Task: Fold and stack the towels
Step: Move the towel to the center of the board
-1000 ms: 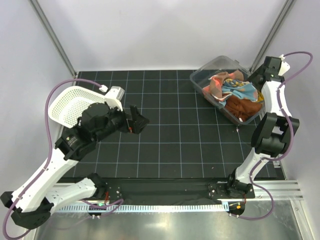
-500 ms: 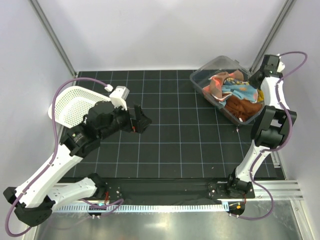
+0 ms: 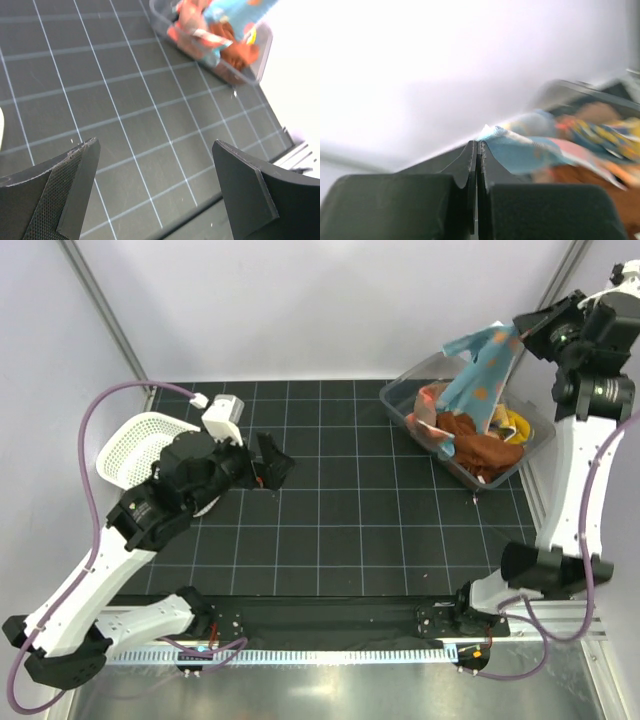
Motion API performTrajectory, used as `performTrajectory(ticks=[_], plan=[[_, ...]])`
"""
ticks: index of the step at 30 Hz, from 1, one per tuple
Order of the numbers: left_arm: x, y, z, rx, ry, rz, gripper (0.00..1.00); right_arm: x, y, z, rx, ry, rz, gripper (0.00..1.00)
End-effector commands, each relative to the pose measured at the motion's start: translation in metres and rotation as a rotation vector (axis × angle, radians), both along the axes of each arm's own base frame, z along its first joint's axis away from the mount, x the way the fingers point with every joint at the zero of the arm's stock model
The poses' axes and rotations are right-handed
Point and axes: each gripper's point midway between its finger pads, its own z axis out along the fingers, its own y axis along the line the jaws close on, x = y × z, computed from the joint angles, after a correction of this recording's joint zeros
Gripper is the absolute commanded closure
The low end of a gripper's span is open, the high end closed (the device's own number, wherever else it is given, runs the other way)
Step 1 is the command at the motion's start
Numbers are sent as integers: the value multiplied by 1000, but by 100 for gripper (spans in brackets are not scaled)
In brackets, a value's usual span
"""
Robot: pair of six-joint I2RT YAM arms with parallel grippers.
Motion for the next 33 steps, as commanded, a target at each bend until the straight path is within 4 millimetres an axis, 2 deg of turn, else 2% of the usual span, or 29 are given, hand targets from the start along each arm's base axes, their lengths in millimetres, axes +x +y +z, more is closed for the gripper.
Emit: performTrajectory(ticks=[1, 2, 3, 4, 6, 7, 8, 9, 10, 12, 13, 14, 15, 16, 17, 18, 19, 20, 22, 24, 26, 27, 28, 29, 30, 31, 32, 33], plan=[[10, 10, 25, 19, -67, 50, 0, -59, 90, 61, 89, -179, 313, 99], [8, 10, 30, 16, -72, 40, 0, -70, 117, 61, 108, -182, 391, 99], [9, 8, 29, 27, -70, 30, 0, -80, 132, 58, 116, -175, 436, 99], [5, 4, 29, 23, -66, -2, 0, -86, 144, 39, 139, -124, 475, 99], [1, -1, 24, 23, -57, -39, 0, -125, 175, 30, 195, -107, 575, 99], [-4, -5, 22, 14, -52, -73, 1, -126, 184, -6, 229, -38, 605, 99], [-7, -8, 21, 2, -52, -96, 0, -154, 187, -6, 239, -65, 618, 99], [-9, -11, 18, -10, -43, -107, 0, -163, 189, -22, 257, -39, 619, 99], [-11, -13, 1, -18, 0, -111, 1, -163, 188, -67, 281, 53, 601, 99], [-12, -24, -12, -59, 33, -134, 0, -188, 184, -92, 272, 63, 587, 99], [-15, -32, -33, -83, 101, -150, 1, -193, 182, -137, 290, 168, 562, 99], [-15, -41, -39, -118, 118, -167, 0, -198, 181, -155, 299, 205, 547, 99], [-14, -46, -49, -138, 153, -169, 0, -211, 180, -163, 302, 195, 552, 99], [-16, -52, -78, -140, 227, -171, 1, -215, 181, -200, 320, 271, 543, 99], [-18, -70, -84, -205, 272, -223, 0, -218, 178, -214, 321, 293, 521, 99], [-18, -77, -96, -219, 307, -227, 2, -226, 175, -221, 310, 288, 515, 99], [-19, -82, -112, -213, 348, -222, 4, -230, 173, -241, 297, 331, 503, 99], [-17, -87, -141, -190, 422, -193, 5, -234, 170, -248, 291, 349, 487, 99], [-15, -93, -167, -176, 462, -161, 7, -242, 165, -264, 282, 379, 455, 99], [-10, -101, -185, -172, 496, -120, 8, -244, 162, -271, 270, 389, 437, 99], [-20, -125, -183, -181, 474, -169, 8, -247, 158, -274, 255, 392, 415, 99], [-21, -135, -189, -163, 458, -182, 8, -247, 156, -270, 250, 376, 405, 99], [-22, -148, -181, -189, 414, -213, 7, -244, 157, -263, 256, 352, 405, 99], [-30, -160, -182, -193, 401, -251, 7, -242, 157, -255, 293, 335, 391, 99], [-31, -164, -194, -201, 428, -245, 6, -237, 158, -248, 320, 318, 385, 99], [-34, -170, -196, -229, 445, -264, 6, -228, 160, -228, 356, 249, 383, 99], [-30, -176, -190, -278, 430, -268, 5, -221, 162, -221, 399, 227, 377, 99], [-30, -175, -198, -286, 444, -255, 5, -215, 165, -211, 485, 202, 370, 99]])
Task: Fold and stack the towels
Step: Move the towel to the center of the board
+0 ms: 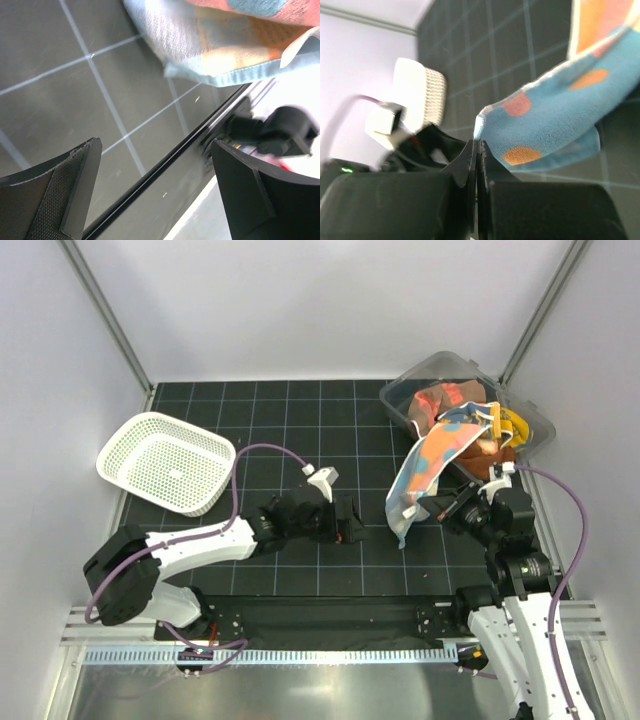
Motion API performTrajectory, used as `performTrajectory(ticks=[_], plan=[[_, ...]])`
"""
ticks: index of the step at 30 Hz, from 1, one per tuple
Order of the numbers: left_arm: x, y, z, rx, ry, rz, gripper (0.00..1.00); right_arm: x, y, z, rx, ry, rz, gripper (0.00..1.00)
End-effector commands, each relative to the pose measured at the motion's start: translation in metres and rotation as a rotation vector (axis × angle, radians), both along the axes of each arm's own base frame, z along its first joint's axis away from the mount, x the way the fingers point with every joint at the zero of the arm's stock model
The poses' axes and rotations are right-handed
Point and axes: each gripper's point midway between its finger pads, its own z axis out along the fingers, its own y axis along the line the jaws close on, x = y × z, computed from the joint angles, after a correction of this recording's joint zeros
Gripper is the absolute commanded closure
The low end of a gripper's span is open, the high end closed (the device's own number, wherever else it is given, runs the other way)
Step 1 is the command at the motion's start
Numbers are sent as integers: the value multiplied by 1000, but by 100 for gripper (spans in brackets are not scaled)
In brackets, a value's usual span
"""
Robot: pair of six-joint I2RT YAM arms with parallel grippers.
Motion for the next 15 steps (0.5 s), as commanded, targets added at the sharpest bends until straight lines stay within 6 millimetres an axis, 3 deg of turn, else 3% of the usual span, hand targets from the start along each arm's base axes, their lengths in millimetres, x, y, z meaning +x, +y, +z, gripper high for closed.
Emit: performTrajectory(ticks=[1, 3, 7, 9, 12, 13, 15], plan=[[21, -25, 28, -202, -39, 80, 4, 33, 9, 60, 203, -176, -54, 99], [23, -26, 28, -209, -30, 93, 4, 44, 15, 60, 244, -169, -42, 99], [34, -16, 26, -117, -50, 148, 4, 58, 26, 78, 263, -261, 42, 99], [45, -4, 23, -54, -73, 218, 4, 64, 26, 68, 234, -224, 42, 99], [47, 2, 18, -5, -52, 253, 5, 52, 4, 3, 63, -22, -50, 99], [44, 2, 15, -2, -34, 252, 5, 31, -5, -21, -6, 55, -69, 99], [39, -2, 7, -6, 10, 254, 8, 16, -22, -45, -72, 105, -138, 99]])
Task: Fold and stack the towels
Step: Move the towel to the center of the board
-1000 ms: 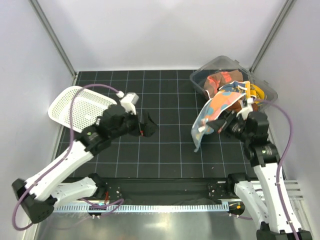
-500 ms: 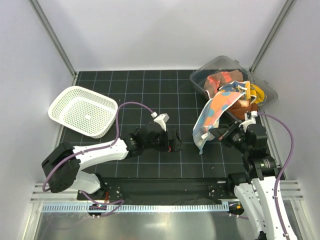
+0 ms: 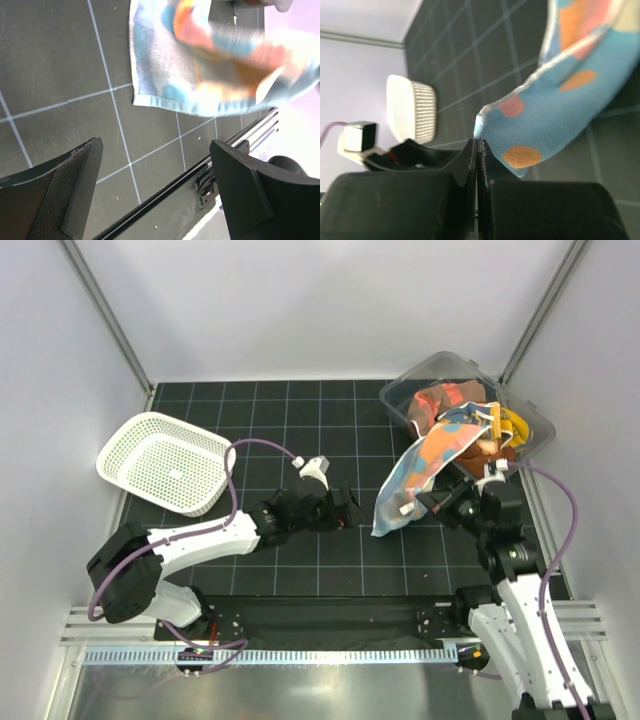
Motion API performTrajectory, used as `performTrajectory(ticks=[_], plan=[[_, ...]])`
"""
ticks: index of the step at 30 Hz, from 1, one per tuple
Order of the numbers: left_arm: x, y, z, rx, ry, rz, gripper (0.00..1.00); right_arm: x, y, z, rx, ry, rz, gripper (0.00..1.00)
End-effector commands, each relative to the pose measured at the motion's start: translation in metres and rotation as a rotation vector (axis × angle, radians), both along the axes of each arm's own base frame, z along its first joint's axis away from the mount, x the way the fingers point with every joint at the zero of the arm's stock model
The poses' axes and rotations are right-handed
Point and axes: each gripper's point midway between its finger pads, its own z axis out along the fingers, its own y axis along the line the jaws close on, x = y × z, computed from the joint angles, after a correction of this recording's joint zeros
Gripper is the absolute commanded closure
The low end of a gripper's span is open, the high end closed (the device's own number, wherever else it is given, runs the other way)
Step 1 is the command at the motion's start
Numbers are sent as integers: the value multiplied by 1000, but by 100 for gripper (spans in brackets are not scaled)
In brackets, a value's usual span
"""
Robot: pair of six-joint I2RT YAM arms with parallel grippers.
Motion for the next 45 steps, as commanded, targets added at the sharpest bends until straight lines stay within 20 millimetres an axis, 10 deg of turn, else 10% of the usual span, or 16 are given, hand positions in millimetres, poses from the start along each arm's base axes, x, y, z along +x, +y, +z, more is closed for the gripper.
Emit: performTrajectory(ticks=[1, 7, 23, 45], plan=[[2, 2, -6, 13, 46, 61, 8, -48, -31, -59, -170, 154, -89, 99], [-12, -17, -41, 57, 85, 47, 9, -78, -47, -107, -229, 285, -147, 99], [-7, -56, -104, 197, 121, 13, 26, -84, -42, -107, -211, 253, -120, 99], [4, -45, -136, 322, 122, 46, 57, -80, -41, -102, -208, 227, -115, 99]])
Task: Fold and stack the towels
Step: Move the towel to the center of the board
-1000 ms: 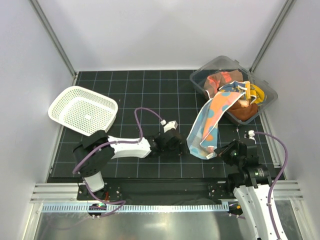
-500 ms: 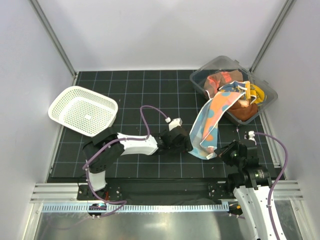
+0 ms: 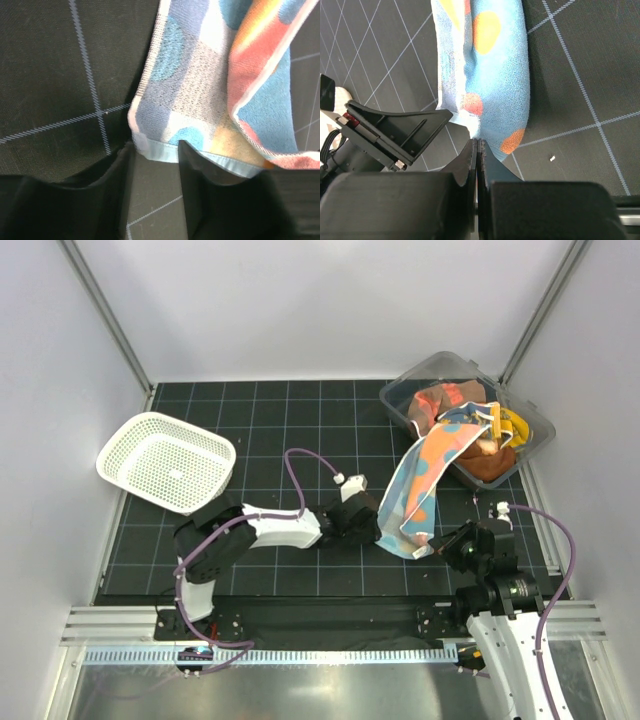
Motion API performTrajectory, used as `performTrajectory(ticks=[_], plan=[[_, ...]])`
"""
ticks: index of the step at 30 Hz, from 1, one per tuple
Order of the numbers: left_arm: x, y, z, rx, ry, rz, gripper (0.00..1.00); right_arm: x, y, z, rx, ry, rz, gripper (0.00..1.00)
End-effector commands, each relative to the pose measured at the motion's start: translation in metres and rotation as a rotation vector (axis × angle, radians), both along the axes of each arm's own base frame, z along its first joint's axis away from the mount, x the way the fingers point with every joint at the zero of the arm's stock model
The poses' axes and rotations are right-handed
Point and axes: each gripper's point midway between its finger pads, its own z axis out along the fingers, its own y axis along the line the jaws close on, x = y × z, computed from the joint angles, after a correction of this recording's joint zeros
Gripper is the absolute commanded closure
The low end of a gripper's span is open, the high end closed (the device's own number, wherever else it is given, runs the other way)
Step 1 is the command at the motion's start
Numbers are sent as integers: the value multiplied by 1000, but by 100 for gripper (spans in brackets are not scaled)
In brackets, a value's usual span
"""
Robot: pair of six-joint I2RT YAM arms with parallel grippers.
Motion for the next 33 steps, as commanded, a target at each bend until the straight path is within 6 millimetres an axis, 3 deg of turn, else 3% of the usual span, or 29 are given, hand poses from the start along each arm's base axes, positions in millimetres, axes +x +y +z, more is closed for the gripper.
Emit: performTrajectory(ticks=[1, 3, 4, 6, 8, 9, 10, 11, 12, 13, 14, 15, 16, 17, 18, 19, 20, 21, 22, 23, 25, 29, 33], plan=[[5, 26, -32, 126, 27, 31, 65, 4, 2, 5, -4, -36, 19, 99], [8, 21, -29, 104, 35, 6, 76, 7, 1, 6, -12, -47, 18, 99], [17, 23, -25, 95, 30, 5, 87, 9, 1, 7, -20, -54, 26, 99], [29, 16, 1, 54, -8, -36, 100, 15, 2, 12, -40, -91, 58, 99], [39, 22, 24, 55, -39, -40, 100, 23, 3, 24, -43, -115, 60, 99], [48, 22, 54, 42, -106, -46, 100, 27, -4, 32, -69, -124, 25, 99], [52, 26, 69, 46, -134, -34, 100, 30, -7, 42, -79, -138, 10, 99], [50, 34, 78, 71, -142, -34, 100, 38, -8, 70, -85, -187, 4, 99], [51, 38, 113, 32, -196, -36, 100, 44, -10, 89, -92, -230, -3, 99], [49, 46, 125, 43, -208, -27, 100, 49, -12, 105, -102, -255, -14, 99], [48, 50, 142, 32, -228, -24, 100, 58, -12, 138, -107, -302, -12, 99], [47, 57, 186, -23, -288, -13, 100, 64, -10, 154, -107, -320, -5, 99], [45, 74, 198, 22, -291, 18, 100, 68, -6, 170, -97, -341, 15, 99], [43, 82, 219, 9, -318, 29, 100, 77, -2, 202, -85, -385, 27, 99], [39, 92, 267, -56, -381, 42, 100, 81, 1, 218, -72, -412, 39, 99], [34, 109, 281, -37, -396, 59, 100, 81, 9, 233, -43, -439, 75, 99], [29, 117, 298, -55, -411, 66, 100, 80, 13, 265, -29, -500, 93, 99], [24, 124, 318, -82, -433, 71, 100, 84, 18, 275, -9, -507, 110, 99], [13, 141, 350, -138, -456, 89, 100, 79, 27, 288, 23, -528, 159, 99], [7, 146, 364, -173, -460, 91, 100, 72, 31, 315, 45, -587, 178, 99], [-12, 160, 391, -276, -450, 95, 100, 59, 42, 348, 116, -650, 223, 99], [-46, 155, 405, -447, -364, 19, 100, 22, 53, 378, 211, -709, 288, 99], [-59, 155, 397, -480, -327, 25, 100, -9, 55, 382, 265, -739, 294, 99]])
